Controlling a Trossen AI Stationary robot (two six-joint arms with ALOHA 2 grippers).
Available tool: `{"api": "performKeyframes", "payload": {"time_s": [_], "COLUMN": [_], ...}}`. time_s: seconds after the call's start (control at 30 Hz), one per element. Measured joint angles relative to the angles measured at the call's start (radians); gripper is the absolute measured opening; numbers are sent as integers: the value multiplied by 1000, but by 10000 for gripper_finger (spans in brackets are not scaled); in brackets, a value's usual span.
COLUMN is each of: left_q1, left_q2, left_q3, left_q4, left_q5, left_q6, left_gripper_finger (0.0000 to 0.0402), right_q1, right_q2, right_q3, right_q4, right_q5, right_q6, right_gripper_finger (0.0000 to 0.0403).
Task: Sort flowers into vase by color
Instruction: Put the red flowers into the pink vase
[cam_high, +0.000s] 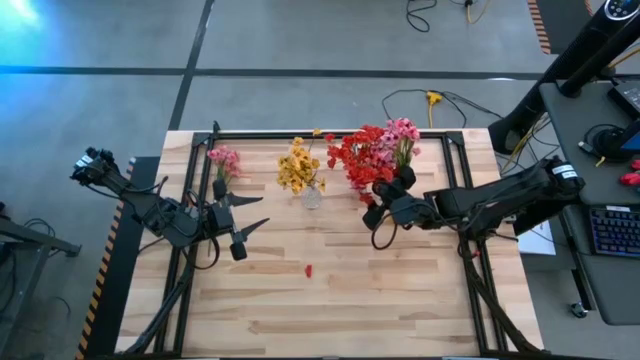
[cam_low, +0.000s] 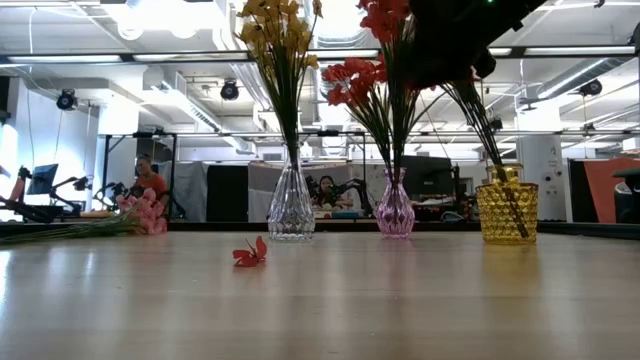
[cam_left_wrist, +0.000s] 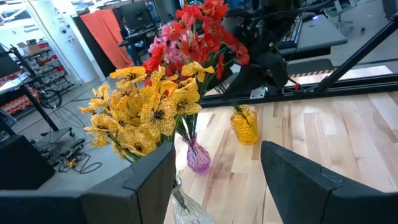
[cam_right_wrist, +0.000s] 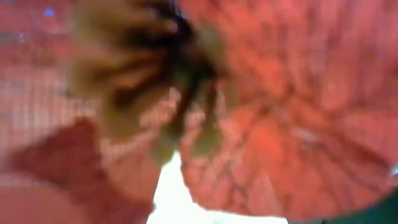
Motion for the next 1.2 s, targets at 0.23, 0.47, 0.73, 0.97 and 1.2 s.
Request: {"api": "performKeyframes", "payload": {"time_s": [0.23, 0.47, 0.73, 0.97, 1.2], "left_q1": [0, -1, 2, 2, 6], "left_q2": [31, 167, 361, 506, 673], "left_q3": [0, 1, 1, 8, 123], "left_q4": [87, 319, 628, 758, 760], "left_q5": [134, 165, 157, 156, 156], "left_q6": [22, 102, 198, 149, 107], "left_gripper_finger": [220, 220, 220, 220, 220], "right_q1": [41, 121, 230, 324, 361], "right_q2": [-44, -122, -211, -287, -308], "right_q3": [0, 0, 0, 0, 0], "right_q4": [-62, -146, -205, -234, -298], "right_q5": [-13, -21, -58, -61, -65], "right_q6": [30, 30, 42, 128, 250], "right_gripper_finger": [268, 257, 251, 251, 239]}}
